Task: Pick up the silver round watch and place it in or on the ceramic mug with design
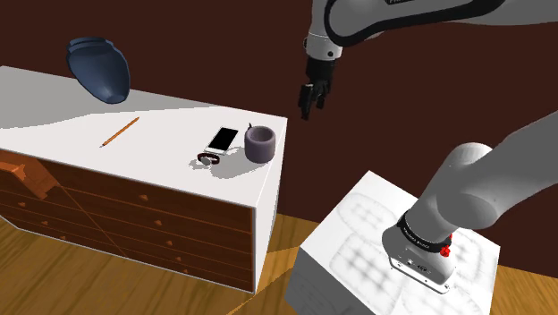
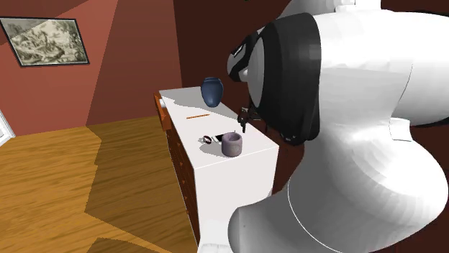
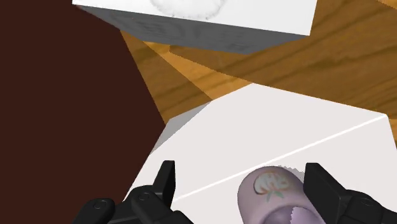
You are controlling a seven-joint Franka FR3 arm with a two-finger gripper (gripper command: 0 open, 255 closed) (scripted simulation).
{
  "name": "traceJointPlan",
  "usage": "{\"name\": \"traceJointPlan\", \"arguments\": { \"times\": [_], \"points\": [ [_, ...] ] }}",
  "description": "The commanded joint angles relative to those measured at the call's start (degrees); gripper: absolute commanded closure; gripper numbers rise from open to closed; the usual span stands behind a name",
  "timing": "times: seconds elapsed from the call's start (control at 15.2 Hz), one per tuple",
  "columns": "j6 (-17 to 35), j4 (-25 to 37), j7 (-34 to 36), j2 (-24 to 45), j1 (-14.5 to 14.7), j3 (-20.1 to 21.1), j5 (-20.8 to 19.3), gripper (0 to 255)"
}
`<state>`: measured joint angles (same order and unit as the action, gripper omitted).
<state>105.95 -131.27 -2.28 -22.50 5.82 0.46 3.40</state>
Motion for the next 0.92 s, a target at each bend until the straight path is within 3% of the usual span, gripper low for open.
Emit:
{"name": "traceJointPlan", "arguments": {
  "times": [0.0, 0.86],
  "points": [
    [1.64, 2.39, -0.64, 3.95, 1.01, 0.6, 0.95, 0],
    [8.1, 21.76, -5.62, 29.43, 5.78, 4.49, 4.82, 0]
  ]
}}
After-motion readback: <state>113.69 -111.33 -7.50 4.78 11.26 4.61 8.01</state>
